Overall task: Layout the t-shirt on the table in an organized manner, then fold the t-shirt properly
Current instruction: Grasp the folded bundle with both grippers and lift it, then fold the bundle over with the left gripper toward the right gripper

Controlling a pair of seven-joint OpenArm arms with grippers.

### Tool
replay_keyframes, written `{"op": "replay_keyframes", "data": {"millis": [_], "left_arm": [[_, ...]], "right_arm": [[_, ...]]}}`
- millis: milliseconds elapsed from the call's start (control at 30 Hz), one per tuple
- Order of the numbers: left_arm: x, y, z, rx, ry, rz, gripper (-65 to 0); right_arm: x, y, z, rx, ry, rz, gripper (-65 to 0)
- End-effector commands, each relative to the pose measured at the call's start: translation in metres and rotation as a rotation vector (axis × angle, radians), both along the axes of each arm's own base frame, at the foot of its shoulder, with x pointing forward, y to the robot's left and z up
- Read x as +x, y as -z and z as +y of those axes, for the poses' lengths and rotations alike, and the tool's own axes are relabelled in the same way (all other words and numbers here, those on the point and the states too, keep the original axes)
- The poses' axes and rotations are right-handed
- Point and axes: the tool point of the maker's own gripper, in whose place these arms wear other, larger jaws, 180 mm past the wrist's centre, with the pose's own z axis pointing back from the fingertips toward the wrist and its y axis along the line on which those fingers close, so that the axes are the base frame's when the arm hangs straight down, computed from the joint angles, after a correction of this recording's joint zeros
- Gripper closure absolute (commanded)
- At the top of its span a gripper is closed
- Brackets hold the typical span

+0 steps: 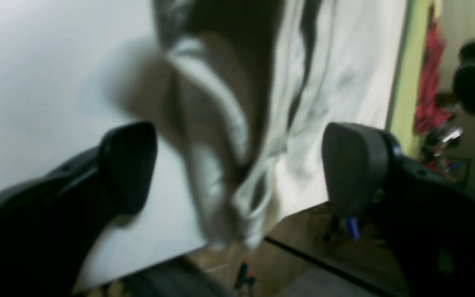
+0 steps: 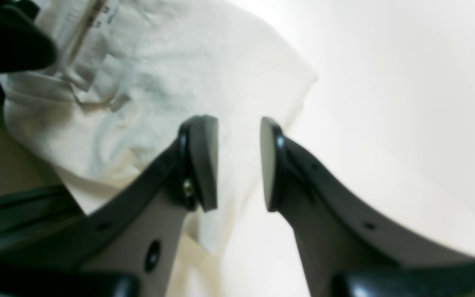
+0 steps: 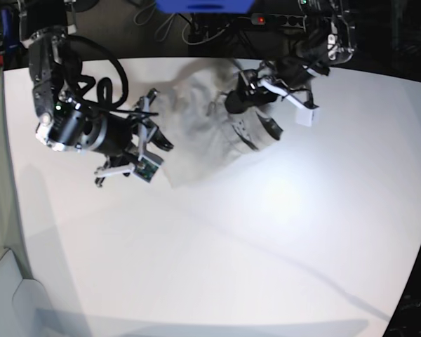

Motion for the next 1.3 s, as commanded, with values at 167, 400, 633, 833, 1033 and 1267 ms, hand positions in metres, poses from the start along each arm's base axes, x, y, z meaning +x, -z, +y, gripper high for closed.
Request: {"op": "replay_keyframes", "data": {"millis": [167,400,633,833,1033,1267], "left_arm": [[0.006,0.011,0.009,-0.011,-0.078,0.067,-61.9],[0.022,0.027,0.013,-0.027,-0.139,0.146,-61.9],[0.032,0.034,-0.009,0.082,-0.044,0.161,-61.9],[0.031,0.039,-0.013,0.130,-0.026,0.178,-61.9],[0.031,0.039,-0.014,0.133,-0.024,0.179,-61.4],[0.045,0.042,-0.009,0.163,0.010,0.169,-15.0]], "right_arm": [[0.005,-0.009,-0.004,0.003,-0.010,-0.035,-18.5],[0.005,-0.009,-0.005,0.001,-0.009,-0.034,-18.5],[0.005,-0.008,-0.008,-0.010,-0.010,-0.034,-18.5],[0.005,-0.008,-0.011,-0.019,-0.009,-0.034,-18.5],[0.005,-0.008,-0.011,-0.019,-0.009,-0.036,-18.5],[0.005,-0.009,-0.009,-0.014,-0.009,-0.037,-18.5]]}}
